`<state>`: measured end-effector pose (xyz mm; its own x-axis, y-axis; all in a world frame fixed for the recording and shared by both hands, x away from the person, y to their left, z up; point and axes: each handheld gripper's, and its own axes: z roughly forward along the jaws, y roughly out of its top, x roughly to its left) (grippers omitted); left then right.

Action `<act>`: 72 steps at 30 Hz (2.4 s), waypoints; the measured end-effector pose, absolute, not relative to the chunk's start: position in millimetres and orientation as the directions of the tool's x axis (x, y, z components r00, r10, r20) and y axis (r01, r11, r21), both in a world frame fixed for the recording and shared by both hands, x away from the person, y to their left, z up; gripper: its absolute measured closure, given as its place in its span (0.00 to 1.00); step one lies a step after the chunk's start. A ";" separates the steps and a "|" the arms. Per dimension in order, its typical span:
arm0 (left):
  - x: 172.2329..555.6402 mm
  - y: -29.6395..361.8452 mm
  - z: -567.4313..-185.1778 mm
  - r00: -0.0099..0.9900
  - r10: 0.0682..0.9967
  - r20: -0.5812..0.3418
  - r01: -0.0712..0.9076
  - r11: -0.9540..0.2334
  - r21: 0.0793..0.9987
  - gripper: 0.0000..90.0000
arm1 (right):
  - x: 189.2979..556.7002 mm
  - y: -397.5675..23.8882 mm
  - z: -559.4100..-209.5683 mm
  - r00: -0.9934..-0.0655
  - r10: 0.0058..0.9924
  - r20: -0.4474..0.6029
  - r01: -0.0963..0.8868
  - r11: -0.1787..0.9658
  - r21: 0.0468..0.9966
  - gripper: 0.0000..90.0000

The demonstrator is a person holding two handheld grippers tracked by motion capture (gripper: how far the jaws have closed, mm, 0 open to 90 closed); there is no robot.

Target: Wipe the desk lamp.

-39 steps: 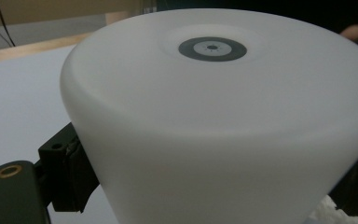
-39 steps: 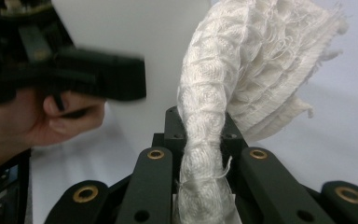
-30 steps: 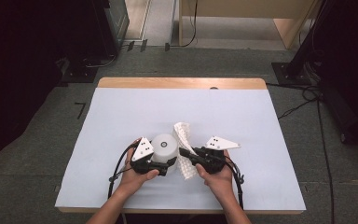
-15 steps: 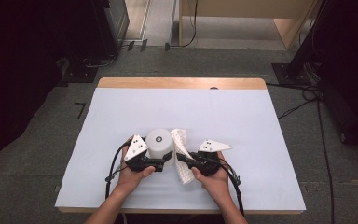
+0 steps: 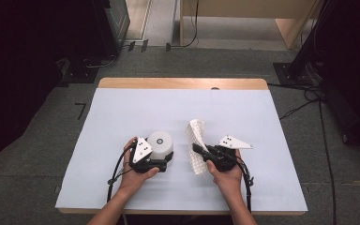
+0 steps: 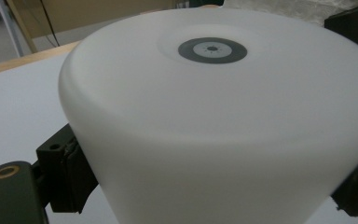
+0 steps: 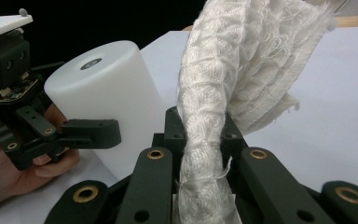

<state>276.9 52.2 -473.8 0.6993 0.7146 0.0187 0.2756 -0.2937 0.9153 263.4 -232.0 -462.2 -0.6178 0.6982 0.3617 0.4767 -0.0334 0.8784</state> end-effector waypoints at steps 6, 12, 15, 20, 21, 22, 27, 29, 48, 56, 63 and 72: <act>262.6 44.0 -470.3 0.614 0.788 0.032 0.278 -0.254 0.926 0.02 | 264.3 -231.7 -463.7 -0.617 0.702 0.356 0.481 -0.022 0.877 0.88; 258.6 30.6 -468.4 0.508 0.860 0.049 0.312 -0.237 0.920 0.07 | 263.5 -226.3 -465.8 -0.623 0.695 0.359 0.488 -0.013 0.873 0.88; 261.5 33.9 -467.0 0.527 0.849 0.050 0.311 -0.246 0.918 0.09 | 263.7 -220.7 -469.4 -0.636 0.688 0.349 0.492 0.013 0.870 0.88; 273.8 59.0 -460.1 0.617 0.784 -0.072 0.311 -0.159 0.937 0.10 | 262.9 -209.2 -475.6 -0.646 0.675 0.356 0.518 0.046 0.854 0.88; 277.4 67.3 -457.0 0.657 0.741 -0.137 0.316 -0.106 0.943 0.10 | 262.2 -206.8 -476.0 -0.649 0.672 0.357 0.522 0.052 0.851 0.88; 281.6 75.0 -453.7 0.697 0.689 -0.197 0.332 -0.067 0.941 0.10 | 261.8 -204.3 -476.4 -0.654 0.668 0.356 0.519 0.054 0.853 0.88; 284.9 88.3 -443.9 0.798 0.556 -0.233 0.307 -0.042 0.951 0.10 | 256.3 -190.6 -470.3 -0.690 0.630 0.357 0.505 0.067 0.860 0.88; 283.4 85.6 -443.4 0.812 0.540 -0.221 0.299 -0.060 0.952 0.10 | 254.4 -186.9 -467.3 -0.705 0.620 0.343 0.490 0.077 0.869 0.88; 275.6 54.2 -455.5 0.853 0.508 -0.122 0.285 -0.255 0.924 0.10 | 247.1 -205.3 -432.5 -0.721 0.604 0.340 0.426 0.000 0.905 0.89; 278.9 73.5 -441.7 0.826 0.545 -0.143 0.270 -0.159 0.950 0.10 | 254.0 -187.7 -459.2 -0.719 0.592 0.363 0.500 0.078 0.863 0.89; 278.4 68.0 -447.3 0.834 0.539 -0.115 0.264 -0.209 0.942 0.10 | 254.5 -186.0 -461.0 -0.714 0.601 0.359 0.501 0.081 0.862 0.89; 275.8 50.7 -459.3 0.837 0.545 -0.054 0.256 -0.301 0.919 0.10 | 250.0 -203.4 -439.0 -0.718 0.606 0.343 0.437 0.009 0.899 0.89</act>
<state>275.8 50.7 -459.3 0.8366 0.5451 -0.0544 0.2556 -0.3006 0.9188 250.0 -203.4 -439.0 -0.7175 0.6064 0.3426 0.4373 0.0093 0.8993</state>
